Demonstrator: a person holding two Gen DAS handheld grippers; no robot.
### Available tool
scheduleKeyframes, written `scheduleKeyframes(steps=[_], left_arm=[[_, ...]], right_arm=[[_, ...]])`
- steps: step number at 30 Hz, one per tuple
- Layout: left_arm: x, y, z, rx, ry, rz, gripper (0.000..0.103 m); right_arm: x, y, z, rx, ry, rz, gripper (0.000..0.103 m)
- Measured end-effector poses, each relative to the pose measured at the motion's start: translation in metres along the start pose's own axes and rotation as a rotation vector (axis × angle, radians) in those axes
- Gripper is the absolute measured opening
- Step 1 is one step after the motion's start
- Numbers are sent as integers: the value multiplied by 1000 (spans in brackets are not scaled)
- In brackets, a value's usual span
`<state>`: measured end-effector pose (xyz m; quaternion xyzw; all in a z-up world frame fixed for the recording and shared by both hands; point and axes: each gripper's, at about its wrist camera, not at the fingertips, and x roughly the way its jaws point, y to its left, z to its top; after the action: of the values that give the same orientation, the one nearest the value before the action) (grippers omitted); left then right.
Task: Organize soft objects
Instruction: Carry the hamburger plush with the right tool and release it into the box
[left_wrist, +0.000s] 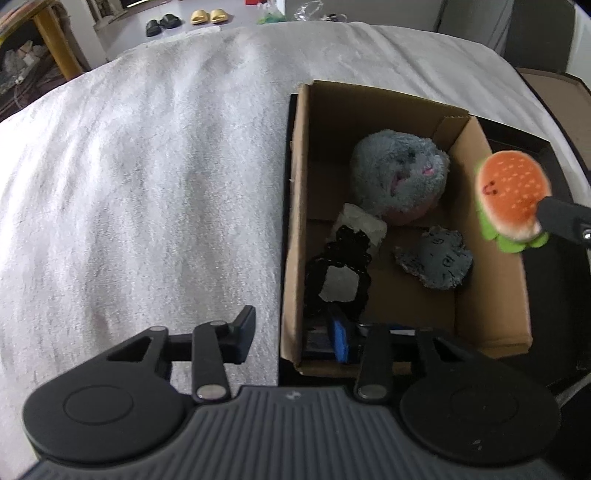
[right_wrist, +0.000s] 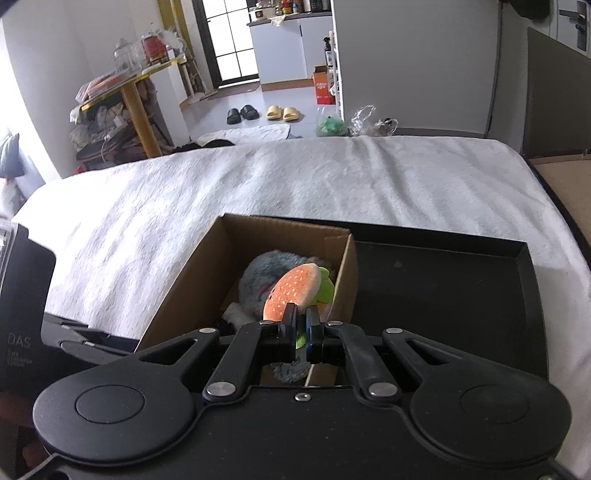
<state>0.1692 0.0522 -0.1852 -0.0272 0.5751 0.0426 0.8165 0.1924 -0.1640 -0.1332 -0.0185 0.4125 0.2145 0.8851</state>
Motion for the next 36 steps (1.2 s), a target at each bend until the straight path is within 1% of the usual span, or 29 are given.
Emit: scheduleKeyframes(steps=[2,5,15,22,24,25,28,31,32,36], left_arm=[[1,0,0,3,3,-15,29],[2,1,0,1,8,-44,23],[1,4,0,-2,0,-46,16],[-1,4,-2,1,-6,-42,13],[-1,4,-3,0,-8,-39,12],[-2,4,-3,-1,-8,-38,12],[-5,1,-4,8,-17,-17,12],[-8,-2,-5,22,-25,-4,12],[-10,-2,-5,22,-27,-3,12],[-18,0,-5,13,-52,0,13]], right_arm=[[1,4,-2,-6,8,3,5],[1,10,-4,-16,19,5,5],[1,18,-13,-36,54,9,5],[-2,24,-15,-47,71,38,5],[0,25,-17,-50,91,27,7],[2,25,-18,-47,102,14,10],[1,21,-20,-30,113,15,12],[-2,18,-21,-19,105,23,23],[-4,17,-21,-17,99,21,25],[-9,11,-22,5,87,21,26]])
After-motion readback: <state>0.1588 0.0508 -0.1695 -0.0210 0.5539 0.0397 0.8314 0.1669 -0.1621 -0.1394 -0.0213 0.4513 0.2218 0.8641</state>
